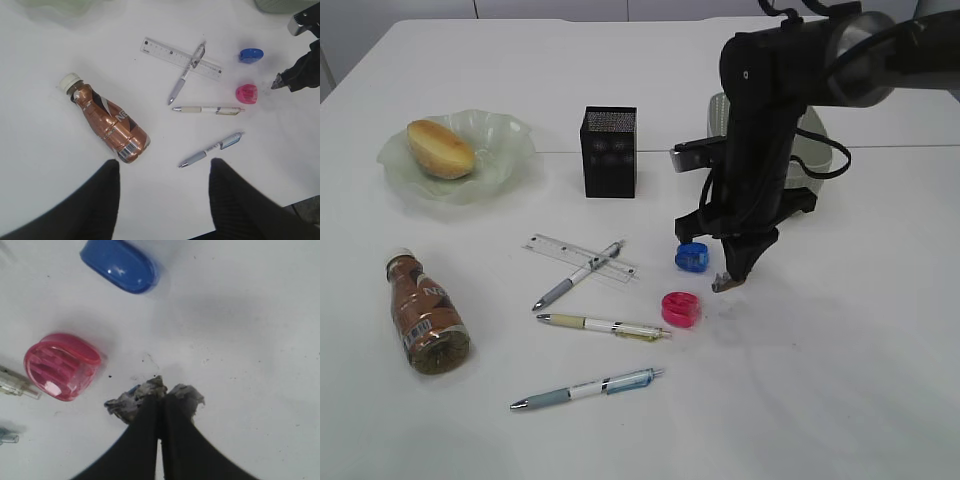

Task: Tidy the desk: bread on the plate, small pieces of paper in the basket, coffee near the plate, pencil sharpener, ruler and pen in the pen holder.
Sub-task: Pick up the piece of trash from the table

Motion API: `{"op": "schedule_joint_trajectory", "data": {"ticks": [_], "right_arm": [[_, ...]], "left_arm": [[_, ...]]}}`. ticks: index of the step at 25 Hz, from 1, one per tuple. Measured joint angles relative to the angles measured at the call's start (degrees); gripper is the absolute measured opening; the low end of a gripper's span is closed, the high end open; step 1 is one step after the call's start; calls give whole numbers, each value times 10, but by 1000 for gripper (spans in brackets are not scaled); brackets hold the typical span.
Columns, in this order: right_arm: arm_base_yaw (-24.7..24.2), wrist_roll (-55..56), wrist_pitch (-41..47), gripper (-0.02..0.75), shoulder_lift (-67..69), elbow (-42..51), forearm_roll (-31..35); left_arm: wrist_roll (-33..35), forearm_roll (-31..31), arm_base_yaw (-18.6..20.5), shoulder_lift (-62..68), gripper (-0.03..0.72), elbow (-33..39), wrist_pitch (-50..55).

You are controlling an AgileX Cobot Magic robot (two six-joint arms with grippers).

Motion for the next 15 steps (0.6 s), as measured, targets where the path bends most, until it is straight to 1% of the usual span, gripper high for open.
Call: {"op": "schedule_joint_trajectory", "data": {"ticks": [7, 15], "right_arm": [[0, 0, 6, -15, -2, -21, 1], [-6, 14, 9, -15, -2, -124, 8]], "left_arm": [[0, 0, 0, 0, 416, 0, 0], [0, 0, 0, 0, 416, 0, 0]]}}
